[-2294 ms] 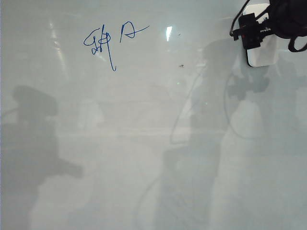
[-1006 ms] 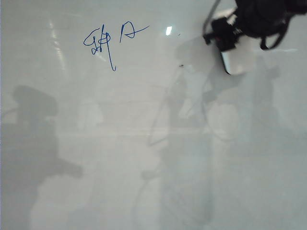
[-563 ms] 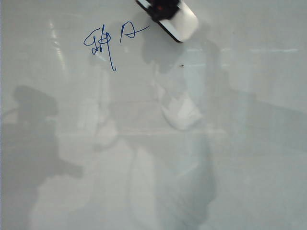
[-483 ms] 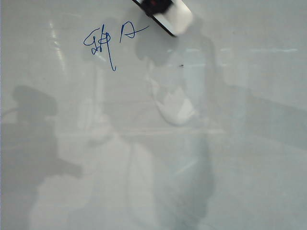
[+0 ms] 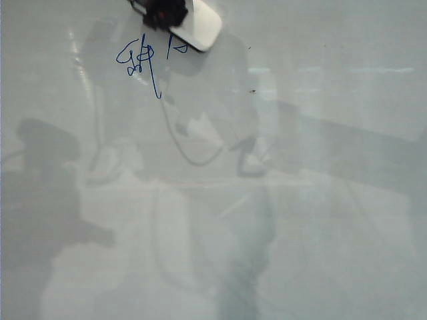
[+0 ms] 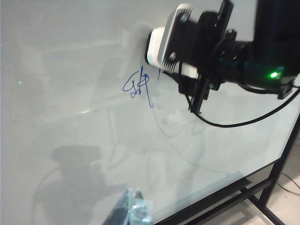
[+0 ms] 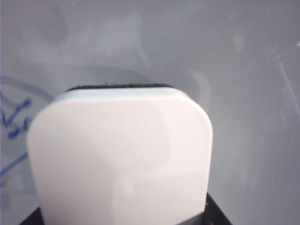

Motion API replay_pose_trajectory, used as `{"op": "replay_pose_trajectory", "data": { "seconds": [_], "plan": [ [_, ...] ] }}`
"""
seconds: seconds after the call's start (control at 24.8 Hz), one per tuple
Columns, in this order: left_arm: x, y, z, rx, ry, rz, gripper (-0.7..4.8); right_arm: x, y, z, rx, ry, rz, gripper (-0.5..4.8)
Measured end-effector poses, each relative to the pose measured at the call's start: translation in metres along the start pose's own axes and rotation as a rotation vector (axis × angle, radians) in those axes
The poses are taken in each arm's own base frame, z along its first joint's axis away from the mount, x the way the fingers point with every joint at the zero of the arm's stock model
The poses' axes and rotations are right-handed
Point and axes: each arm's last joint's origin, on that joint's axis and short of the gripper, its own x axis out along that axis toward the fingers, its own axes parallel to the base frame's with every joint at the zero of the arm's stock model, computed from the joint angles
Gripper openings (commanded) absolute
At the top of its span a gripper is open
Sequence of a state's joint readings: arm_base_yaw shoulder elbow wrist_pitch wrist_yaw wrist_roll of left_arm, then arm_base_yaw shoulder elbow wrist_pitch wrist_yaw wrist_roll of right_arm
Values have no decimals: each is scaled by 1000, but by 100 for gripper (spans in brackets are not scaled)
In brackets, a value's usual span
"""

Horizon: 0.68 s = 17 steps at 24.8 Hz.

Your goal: Grab the whiteboard eraser that is attached to the surface of the whiteboard and use it to clean the writing on the whiteboard.

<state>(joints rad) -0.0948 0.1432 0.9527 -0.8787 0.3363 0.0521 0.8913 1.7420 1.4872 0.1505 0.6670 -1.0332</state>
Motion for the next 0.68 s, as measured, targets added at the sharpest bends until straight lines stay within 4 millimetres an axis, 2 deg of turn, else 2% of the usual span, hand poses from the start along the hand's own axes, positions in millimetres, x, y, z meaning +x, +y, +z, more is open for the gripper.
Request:
{"op": "replay_pose_trajectory", "data": {
  "seconds": [0.44,0.68],
  "plan": [
    [0,0,0,0,0,0,-2,18,18,5,-34,54,-15,201],
    [0,0,0,0,0,0,-2,27,46,5,-76,34,57,201]
  ]
}}
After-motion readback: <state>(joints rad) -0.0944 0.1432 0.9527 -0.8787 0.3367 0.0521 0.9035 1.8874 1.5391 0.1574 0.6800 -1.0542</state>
